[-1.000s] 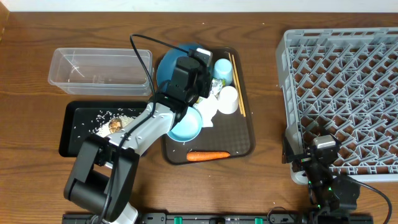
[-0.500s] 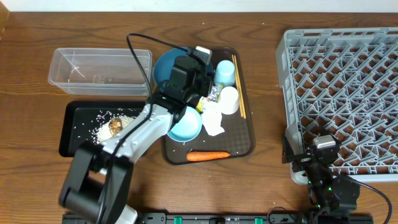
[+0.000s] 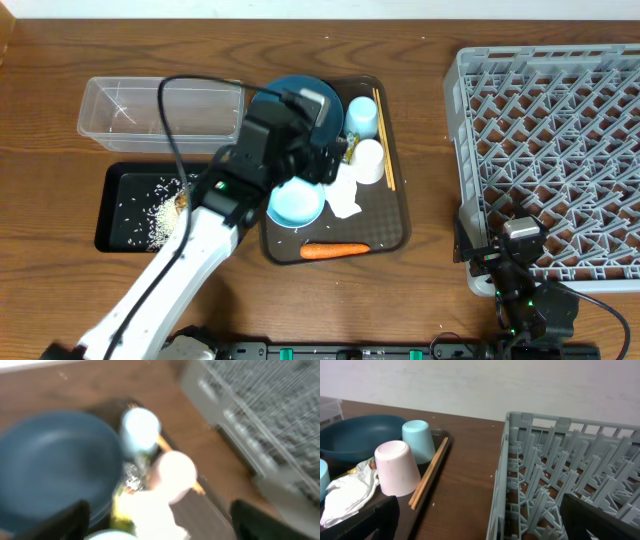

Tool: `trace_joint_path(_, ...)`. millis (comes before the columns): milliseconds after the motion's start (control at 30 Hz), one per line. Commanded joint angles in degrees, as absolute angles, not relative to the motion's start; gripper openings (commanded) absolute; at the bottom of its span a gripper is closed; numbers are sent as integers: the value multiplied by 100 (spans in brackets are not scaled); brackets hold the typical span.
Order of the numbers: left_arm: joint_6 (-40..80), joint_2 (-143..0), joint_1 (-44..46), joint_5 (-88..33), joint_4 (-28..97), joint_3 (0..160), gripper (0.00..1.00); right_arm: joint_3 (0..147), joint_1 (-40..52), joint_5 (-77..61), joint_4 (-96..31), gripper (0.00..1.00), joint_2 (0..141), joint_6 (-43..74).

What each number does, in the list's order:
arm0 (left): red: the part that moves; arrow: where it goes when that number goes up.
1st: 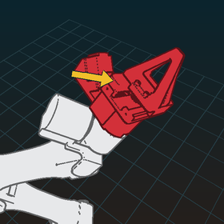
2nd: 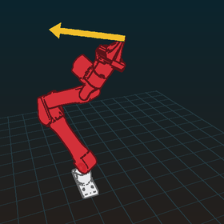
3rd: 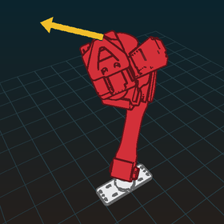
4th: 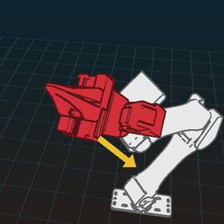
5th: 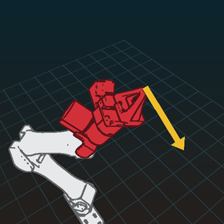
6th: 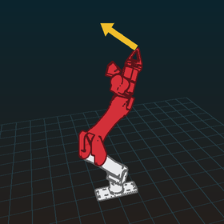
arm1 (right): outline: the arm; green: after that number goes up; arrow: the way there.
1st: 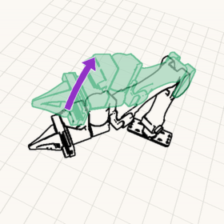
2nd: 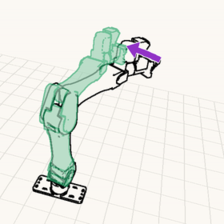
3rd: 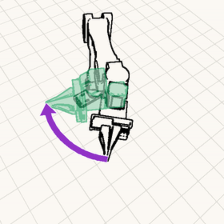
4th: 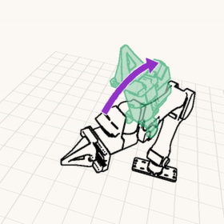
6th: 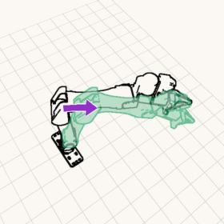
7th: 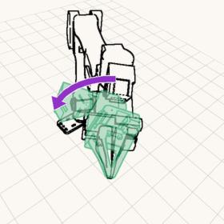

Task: Sort waste into correct bins and load items into the dishwasher rack
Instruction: 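Open the left gripper to release the teal plate and withdraw, then move the left gripper down over the orange carrot on the brown tray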

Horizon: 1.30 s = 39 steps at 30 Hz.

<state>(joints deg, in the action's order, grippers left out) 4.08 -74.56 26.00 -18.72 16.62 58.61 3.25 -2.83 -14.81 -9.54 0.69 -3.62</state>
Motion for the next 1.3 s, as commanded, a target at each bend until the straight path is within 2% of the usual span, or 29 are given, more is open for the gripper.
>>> trace_joint_path(0,690,-7166,2613,-3245,2051,5937,98,305,-303,-1505,-963,99,49,-436)
trace_joint_path(167,1223,-7111,2613,-4414,2709,5937,98,305,-303,-1505,-963,99,51,-436)
trace_joint_path(400,1857,-7129,2613,-4298,2825,5935,98,305,-303,-1505,-963,99,49,-436)
trace_joint_path(567,3354,-7183,2613,-3024,3288,5935,98,305,-303,-1505,-963,99,49,-436)
trace_joint_path(667,4510,-7183,2613,-1789,4038,5935,98,305,-303,-1505,-963,99,51,-436)
trace_joint_path(800,6167,-7183,2613,-790,4930,5935,98,305,-303,-1505,-963,99,49,-436)
trace_joint_path(967,7813,-7183,2613,-569,5450,5935,98,305,-303,-1505,-963,99,49,-436)
trace_joint_path(1100,8366,-7190,2613,-550,5448,5935,98,305,-303,-1505,-963,99,51,-436)
trace_joint_path(1267,8503,-7303,2613,-545,5433,5931,98,305,-303,-1505,-963,99,49,-436)
